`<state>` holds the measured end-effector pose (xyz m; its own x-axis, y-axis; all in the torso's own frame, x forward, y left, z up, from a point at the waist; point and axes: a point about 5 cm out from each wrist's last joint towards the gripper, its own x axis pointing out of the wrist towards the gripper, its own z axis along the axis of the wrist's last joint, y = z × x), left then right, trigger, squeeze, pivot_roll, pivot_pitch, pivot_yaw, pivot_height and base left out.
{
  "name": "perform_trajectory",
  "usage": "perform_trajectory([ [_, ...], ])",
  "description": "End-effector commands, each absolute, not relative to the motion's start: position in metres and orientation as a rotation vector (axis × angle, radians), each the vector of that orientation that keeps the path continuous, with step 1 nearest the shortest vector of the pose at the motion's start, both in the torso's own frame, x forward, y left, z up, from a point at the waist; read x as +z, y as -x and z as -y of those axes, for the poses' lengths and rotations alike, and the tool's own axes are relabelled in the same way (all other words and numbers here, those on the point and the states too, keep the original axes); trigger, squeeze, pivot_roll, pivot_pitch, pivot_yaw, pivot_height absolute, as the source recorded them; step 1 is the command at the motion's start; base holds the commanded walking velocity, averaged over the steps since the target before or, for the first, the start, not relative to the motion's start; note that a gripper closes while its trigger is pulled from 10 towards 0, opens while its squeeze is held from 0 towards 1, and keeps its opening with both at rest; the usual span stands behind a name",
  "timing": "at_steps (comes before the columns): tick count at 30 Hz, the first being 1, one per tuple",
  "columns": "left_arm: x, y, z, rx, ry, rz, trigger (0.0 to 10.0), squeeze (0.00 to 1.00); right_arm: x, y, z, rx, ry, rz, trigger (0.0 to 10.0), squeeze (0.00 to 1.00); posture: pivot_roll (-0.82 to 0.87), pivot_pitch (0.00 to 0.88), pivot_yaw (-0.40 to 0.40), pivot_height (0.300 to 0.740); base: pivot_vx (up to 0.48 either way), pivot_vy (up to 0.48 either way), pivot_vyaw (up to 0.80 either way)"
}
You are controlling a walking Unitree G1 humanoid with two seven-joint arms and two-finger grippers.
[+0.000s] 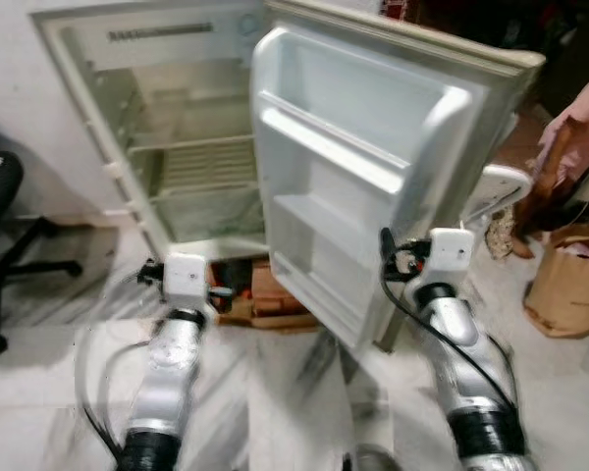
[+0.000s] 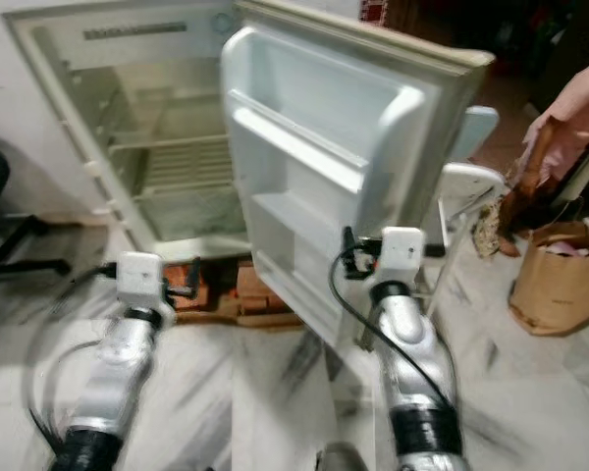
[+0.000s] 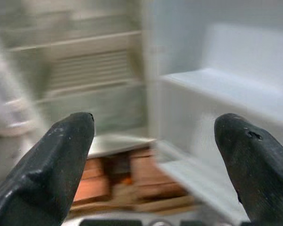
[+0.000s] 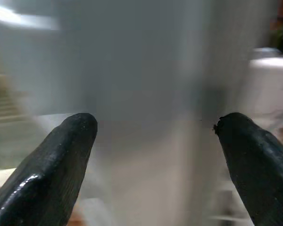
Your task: Restocking fridge
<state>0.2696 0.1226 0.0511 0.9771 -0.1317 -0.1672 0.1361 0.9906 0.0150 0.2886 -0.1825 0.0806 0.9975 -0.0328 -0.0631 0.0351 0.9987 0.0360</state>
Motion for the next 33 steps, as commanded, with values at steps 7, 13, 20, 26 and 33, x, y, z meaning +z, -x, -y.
perform_trajectory([
  [7, 0.051, -0.267, -0.136, -0.110, -0.050, -0.170, 10.0, 0.00, 0.085, -0.290, 0.175, -0.016, -0.059, -0.037, 10.0, 0.00, -0.05, 0.000, 0.046, 0.740, 0.000, 0.000, 0.00],
  [13, 0.047, -0.263, -0.142, -0.101, -0.070, -0.189, 10.0, 0.00, 0.083, -0.293, 0.180, -0.030, -0.067, -0.047, 10.0, 0.00, -0.05, 0.000, 0.049, 0.740, 0.000, 0.000, 0.00],
  [20, 0.037, -0.242, -0.168, -0.081, -0.142, -0.231, 10.0, 0.00, 0.081, -0.302, 0.188, -0.019, -0.097, -0.069, 10.0, 0.00, -0.02, 0.000, 0.042, 0.740, 0.000, 0.000, 0.00],
  [26, 0.026, -0.214, -0.186, 0.006, -0.117, -0.302, 10.0, 0.00, 0.092, -0.323, 0.192, 0.003, -0.084, -0.034, 10.0, 0.00, 0.01, 0.000, 0.038, 0.740, 0.000, 0.000, 0.00],
  [33, 0.018, -0.202, -0.189, 0.003, -0.102, -0.340, 10.0, 0.00, 0.126, -0.354, 0.180, 0.068, -0.115, 0.057, 10.0, 0.00, 0.04, 0.000, 0.022, 0.740, 0.000, 0.000, 0.00],
])
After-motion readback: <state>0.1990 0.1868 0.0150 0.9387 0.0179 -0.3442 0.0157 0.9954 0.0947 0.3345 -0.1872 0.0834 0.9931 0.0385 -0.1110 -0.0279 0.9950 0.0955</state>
